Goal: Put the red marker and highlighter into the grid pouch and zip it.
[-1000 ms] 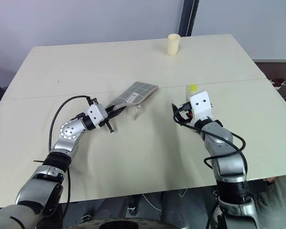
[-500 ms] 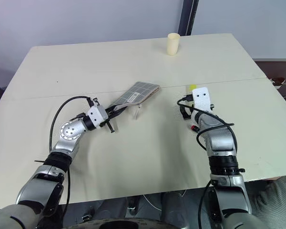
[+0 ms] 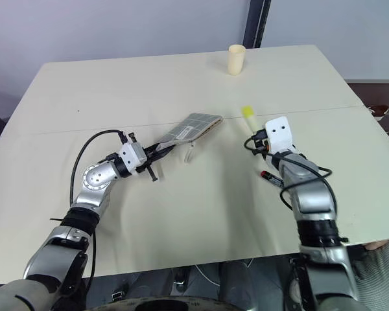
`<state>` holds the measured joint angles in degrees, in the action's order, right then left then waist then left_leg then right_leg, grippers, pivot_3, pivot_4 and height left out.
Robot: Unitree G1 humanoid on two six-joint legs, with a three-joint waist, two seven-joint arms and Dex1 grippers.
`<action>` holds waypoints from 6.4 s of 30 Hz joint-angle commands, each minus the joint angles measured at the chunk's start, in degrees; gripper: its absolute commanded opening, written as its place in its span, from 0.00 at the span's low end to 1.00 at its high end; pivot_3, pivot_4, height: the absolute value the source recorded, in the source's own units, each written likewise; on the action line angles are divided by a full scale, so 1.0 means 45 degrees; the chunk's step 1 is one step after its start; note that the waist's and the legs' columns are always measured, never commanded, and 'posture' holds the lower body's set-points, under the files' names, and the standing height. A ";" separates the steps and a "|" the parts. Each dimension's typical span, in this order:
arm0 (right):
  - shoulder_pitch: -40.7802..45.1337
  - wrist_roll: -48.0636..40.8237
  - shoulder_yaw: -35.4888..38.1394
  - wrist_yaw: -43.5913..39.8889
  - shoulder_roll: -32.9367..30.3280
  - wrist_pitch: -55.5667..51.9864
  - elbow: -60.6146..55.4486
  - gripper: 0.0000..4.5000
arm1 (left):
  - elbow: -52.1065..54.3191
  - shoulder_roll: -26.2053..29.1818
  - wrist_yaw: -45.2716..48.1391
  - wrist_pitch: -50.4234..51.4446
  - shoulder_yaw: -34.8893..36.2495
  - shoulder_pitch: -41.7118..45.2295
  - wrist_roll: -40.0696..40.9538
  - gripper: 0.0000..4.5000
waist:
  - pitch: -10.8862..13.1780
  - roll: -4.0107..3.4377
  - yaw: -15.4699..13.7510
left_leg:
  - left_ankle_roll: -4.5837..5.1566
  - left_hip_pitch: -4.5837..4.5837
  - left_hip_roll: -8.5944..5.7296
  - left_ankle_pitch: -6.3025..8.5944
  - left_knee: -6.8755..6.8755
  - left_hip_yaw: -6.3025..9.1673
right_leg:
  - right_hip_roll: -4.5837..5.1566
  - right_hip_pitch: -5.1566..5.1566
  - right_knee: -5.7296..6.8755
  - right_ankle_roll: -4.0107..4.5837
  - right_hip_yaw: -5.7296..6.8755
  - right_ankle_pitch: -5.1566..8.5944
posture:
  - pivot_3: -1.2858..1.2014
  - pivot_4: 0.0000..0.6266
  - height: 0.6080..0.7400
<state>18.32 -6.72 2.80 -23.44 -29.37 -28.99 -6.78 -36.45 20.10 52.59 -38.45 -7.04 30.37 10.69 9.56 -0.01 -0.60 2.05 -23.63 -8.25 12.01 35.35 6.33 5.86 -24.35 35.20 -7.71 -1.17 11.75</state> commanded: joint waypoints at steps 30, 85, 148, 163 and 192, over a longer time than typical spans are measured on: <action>-0.3666 -0.1934 0.1379 -0.4311 -0.2574 0.2258 -0.3268 0.19 | -0.0123 0.0048 0.2827 -0.0313 0.0746 0.0817 0.1019 0.00 | 0.0008 0.0013 -0.0034 | -0.0022 -0.0033 0.0019 0.0014 0.0081 0.0010 | 0.0005 0.0018 0.0000 0.0004 0.0003 0.0005 | 0.52 0.24 0.98; -0.2530 -0.2020 0.1006 -0.5098 -0.3107 0.1508 -0.2659 0.19 | -0.0919 0.0398 0.3190 -0.1902 0.0352 0.0999 0.0105 0.00 | 0.0008 0.0013 -0.0046 | -0.0018 -0.0068 0.0016 0.0016 0.0139 0.0015 | 0.0005 0.0008 0.0004 0.0007 0.0009 0.0002 | 0.52 0.24 0.98; 0.0846 0.0866 -0.3558 -0.6315 -0.2743 0.2383 -0.2015 0.19 | -0.1284 0.0826 0.6063 -0.3124 -0.0095 0.1676 0.1203 0.00 | 0.0008 0.0014 -0.0041 | -0.0009 -0.0071 0.0017 0.0023 0.0152 0.0017 | 0.0004 -0.0023 0.0010 0.0007 0.0019 0.0001 | 0.52 0.24 0.98; 0.1201 0.1486 -0.4215 -0.6709 -0.2215 0.3330 -0.2212 0.19 | -0.3181 0.0891 0.6235 -0.3659 0.0589 0.2574 0.1367 0.00 | 0.0009 0.0015 -0.0025 | 0.0009 -0.0072 -0.0003 0.0033 0.0162 0.0017 | 0.0000 -0.0031 0.0007 0.0004 0.0021 -0.0001 | 0.52 0.24 0.98; -0.0830 -0.1988 -0.0809 -0.5812 -0.1646 0.2053 -0.3752 0.99 | -0.0984 0.0857 0.5462 -0.3202 -0.0064 0.1117 0.0690 0.00 | 0.0009 0.0013 -0.0043 | 0.0006 -0.0072 -0.0004 0.0031 0.0139 0.0037 | -0.0007 -0.0036 0.0014 0.0007 0.0013 -0.0002 | 0.52 0.24 0.98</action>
<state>15.37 -10.65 -4.20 -49.98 -36.52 -15.51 -18.30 -42.44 23.83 78.96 -52.84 -7.87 35.52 14.14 9.60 0.05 -0.79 2.08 -23.96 -8.26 12.15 35.98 6.50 5.82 -24.51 35.26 -7.68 -1.11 11.74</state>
